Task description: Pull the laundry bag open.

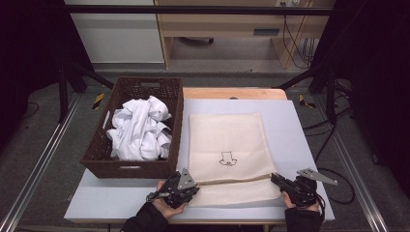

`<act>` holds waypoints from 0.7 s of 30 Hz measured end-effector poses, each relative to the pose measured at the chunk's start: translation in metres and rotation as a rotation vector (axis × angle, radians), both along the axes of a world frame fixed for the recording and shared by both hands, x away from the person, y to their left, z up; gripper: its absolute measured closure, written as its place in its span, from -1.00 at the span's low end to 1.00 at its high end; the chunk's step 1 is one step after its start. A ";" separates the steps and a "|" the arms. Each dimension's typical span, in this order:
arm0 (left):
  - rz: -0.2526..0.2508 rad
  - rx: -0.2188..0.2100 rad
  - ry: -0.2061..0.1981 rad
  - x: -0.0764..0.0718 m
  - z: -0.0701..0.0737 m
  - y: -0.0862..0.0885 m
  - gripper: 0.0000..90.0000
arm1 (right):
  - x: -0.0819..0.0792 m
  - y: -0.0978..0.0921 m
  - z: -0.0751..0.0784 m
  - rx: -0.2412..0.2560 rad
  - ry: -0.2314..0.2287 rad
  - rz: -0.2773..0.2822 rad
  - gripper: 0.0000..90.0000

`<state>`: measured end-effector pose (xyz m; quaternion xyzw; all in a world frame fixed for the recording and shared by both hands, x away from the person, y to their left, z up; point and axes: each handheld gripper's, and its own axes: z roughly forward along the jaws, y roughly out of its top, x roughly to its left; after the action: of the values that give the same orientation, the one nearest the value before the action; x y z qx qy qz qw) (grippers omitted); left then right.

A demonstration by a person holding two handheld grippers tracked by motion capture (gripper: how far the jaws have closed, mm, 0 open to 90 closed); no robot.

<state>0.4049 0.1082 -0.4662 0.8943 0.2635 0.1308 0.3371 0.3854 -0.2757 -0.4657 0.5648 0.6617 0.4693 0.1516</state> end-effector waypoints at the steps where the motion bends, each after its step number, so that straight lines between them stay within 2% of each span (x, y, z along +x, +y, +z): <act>1: 0.000 0.000 0.000 0.000 0.000 0.000 0.81 | 0.000 0.000 0.000 0.000 0.000 0.000 0.86; 5: 0.011 -0.012 0.011 0.000 -0.001 0.010 0.81 | 0.000 0.000 -0.001 -0.003 0.003 -0.002 0.86; 9: 0.020 0.000 -0.001 -0.001 -0.001 0.015 0.81 | 0.000 0.001 -0.001 -0.007 0.002 -0.004 0.86; 14: 0.049 0.012 0.014 0.000 -0.003 0.026 0.81 | 0.000 0.000 -0.002 -0.006 0.012 -0.015 0.86; 15: 0.050 0.003 0.017 0.000 -0.004 0.029 0.81 | 0.000 -0.001 -0.002 -0.006 0.011 -0.014 0.86; 21: 0.057 0.024 0.008 -0.001 -0.006 0.030 0.81 | 0.000 -0.001 -0.002 -0.001 0.011 -0.010 0.86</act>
<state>0.4039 0.1380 -0.4718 0.8909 0.2887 0.1401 0.3214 0.3854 -0.2768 -0.4681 0.5707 0.6600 0.4648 0.1507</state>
